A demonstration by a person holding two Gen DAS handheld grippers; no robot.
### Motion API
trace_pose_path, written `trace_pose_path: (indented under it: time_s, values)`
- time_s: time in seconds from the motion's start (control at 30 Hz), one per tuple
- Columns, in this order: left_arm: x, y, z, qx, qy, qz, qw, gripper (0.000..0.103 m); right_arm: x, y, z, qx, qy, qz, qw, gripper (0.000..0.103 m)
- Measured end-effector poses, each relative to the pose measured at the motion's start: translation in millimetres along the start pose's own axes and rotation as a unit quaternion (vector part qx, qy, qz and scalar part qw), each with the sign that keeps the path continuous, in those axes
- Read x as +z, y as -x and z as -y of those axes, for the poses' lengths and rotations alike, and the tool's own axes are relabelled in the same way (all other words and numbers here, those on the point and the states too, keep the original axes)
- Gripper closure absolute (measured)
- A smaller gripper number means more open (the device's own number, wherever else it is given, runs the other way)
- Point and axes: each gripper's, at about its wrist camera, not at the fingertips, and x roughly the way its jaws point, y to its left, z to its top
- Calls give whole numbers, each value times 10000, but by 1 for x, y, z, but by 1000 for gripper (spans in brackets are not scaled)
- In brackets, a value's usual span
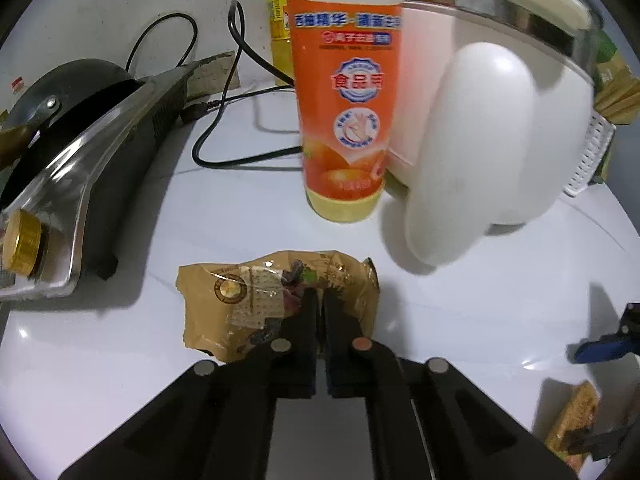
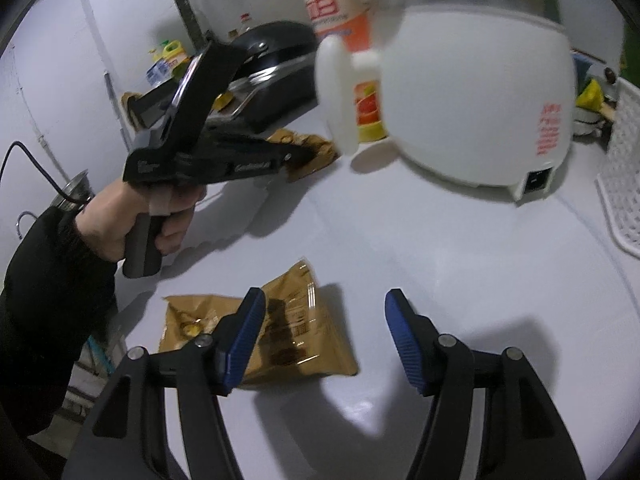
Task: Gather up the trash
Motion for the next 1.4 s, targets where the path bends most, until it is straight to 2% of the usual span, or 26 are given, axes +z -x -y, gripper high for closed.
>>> trace_pose_path:
  time_s: [0.2,0.27,0.4,0.47,0.57,0.63,0.93,1.4]
  values:
    - [-22,20,0,2,110,18,9999,102,2,-9,-8,-9,114,-124,9999,44]
    - [-31,29,-1,42,123,30,9999,102,1,-12,-13,-76,232,-150,9996,57]
    - [-45,47,-3,128,182,92,9997,102,-3,-15,-22,-223,487,-148,9985,65]
    - [-52,61,-3,174,224,167,9995,102,-5,-17,-27,-339,614,-128,9975,80]
    - [-60,82,-4,216,260,294,9990,102,-9,-20,-34,-501,772,-109,9957,93]
    - [-65,97,-2,252,264,393,9986,102,-11,-20,-37,-557,806,-93,9951,97]
    - [-94,160,8,303,370,742,9961,102,-20,24,-48,-753,787,352,9934,100]
    - [-143,214,22,300,747,997,9918,102,-28,82,-80,-867,978,929,9871,100]
